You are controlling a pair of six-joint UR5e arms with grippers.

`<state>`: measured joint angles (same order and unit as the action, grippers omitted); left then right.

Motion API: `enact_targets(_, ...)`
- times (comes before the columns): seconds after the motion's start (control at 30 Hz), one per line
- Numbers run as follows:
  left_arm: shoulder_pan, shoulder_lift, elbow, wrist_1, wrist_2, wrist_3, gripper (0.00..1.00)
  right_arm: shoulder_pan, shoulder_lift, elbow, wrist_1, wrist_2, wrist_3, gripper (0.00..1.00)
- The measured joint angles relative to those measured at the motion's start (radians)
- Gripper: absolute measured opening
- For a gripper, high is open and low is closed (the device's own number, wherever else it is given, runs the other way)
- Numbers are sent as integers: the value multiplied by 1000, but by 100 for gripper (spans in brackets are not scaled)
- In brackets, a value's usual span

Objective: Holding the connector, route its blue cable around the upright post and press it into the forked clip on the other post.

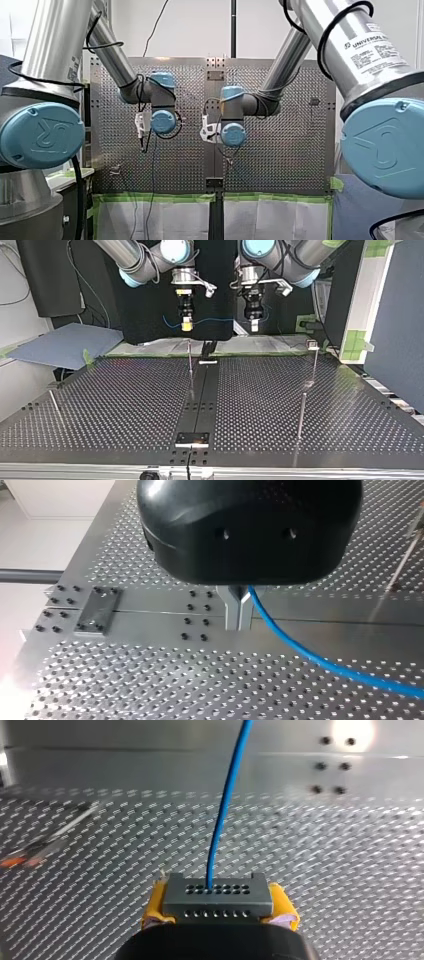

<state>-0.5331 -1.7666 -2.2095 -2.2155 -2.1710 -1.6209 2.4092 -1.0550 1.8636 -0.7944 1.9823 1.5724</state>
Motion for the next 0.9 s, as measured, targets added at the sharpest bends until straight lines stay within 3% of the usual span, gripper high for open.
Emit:
enact_targets(0.27, 9, 45, 40, -53, -33, -10, 0, -20, -73, -70, 72, -72, 12, 0)
enact_targets(0.57, 34, 107, 48, -123, -85, -23, 0, -54, -152, -120, 152, -152, 53, 0)
enact_targets(0.9, 64, 155, 106, -197, -70, -24, 0, -78, -244, -177, 244, -244, 61, 0)
